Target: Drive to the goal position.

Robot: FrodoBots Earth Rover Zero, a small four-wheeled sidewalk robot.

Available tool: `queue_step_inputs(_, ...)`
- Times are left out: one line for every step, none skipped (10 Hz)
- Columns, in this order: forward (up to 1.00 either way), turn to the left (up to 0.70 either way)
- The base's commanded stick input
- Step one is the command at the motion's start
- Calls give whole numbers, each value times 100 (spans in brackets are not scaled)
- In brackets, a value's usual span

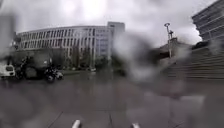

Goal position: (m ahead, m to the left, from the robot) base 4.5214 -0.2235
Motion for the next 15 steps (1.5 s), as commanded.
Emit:
queue_step_inputs(70,0)
queue_step_inputs(70,0)
queue_step_inputs(70,0)
queue_step_inputs(70,1)
queue_step_inputs(70,11)
queue_step_inputs(70,29)
queue_step_inputs(70,17)
queue_step_inputs(70,0)
queue_step_inputs(70,0)
queue_step_inputs(70,0)
queue_step_inputs(70,0)
queue_step_inputs(70,0)
queue_step_inputs(70,0)
queue_step_inputs(70,0)
queue_step_inputs(70,0)
